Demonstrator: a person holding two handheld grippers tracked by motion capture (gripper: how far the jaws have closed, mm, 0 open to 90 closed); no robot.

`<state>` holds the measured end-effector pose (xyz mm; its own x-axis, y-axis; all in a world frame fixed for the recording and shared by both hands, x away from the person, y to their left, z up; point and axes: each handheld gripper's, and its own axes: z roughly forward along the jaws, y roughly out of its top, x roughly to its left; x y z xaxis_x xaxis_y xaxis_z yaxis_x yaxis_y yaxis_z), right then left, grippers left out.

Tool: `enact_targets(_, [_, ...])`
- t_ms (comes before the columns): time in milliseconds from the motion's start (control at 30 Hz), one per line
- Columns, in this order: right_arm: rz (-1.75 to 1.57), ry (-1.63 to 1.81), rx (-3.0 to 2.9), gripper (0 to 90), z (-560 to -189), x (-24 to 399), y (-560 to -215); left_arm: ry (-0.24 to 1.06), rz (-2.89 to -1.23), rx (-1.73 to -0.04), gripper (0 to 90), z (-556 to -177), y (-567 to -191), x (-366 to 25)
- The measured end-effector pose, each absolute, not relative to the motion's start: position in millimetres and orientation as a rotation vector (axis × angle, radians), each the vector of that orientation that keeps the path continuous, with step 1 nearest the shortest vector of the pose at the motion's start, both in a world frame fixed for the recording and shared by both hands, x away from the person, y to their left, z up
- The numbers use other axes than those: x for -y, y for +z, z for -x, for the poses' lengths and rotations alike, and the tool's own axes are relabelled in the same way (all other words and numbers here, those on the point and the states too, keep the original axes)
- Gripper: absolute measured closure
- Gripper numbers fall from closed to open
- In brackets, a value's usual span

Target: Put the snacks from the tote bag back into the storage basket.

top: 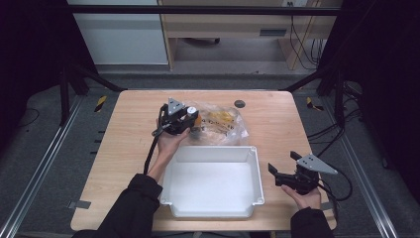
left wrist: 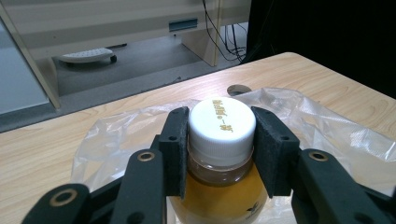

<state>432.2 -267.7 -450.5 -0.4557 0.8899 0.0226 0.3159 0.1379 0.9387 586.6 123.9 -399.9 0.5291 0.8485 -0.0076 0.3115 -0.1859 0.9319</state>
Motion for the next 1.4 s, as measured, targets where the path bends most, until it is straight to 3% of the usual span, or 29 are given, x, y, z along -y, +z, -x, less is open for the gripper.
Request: enact_targets(1400, [-1.155, 1.322, -1.849, 6.0, -432, 268, -449, 0.729, -1.661, -0.927, 59.0, -567, -357, -143])
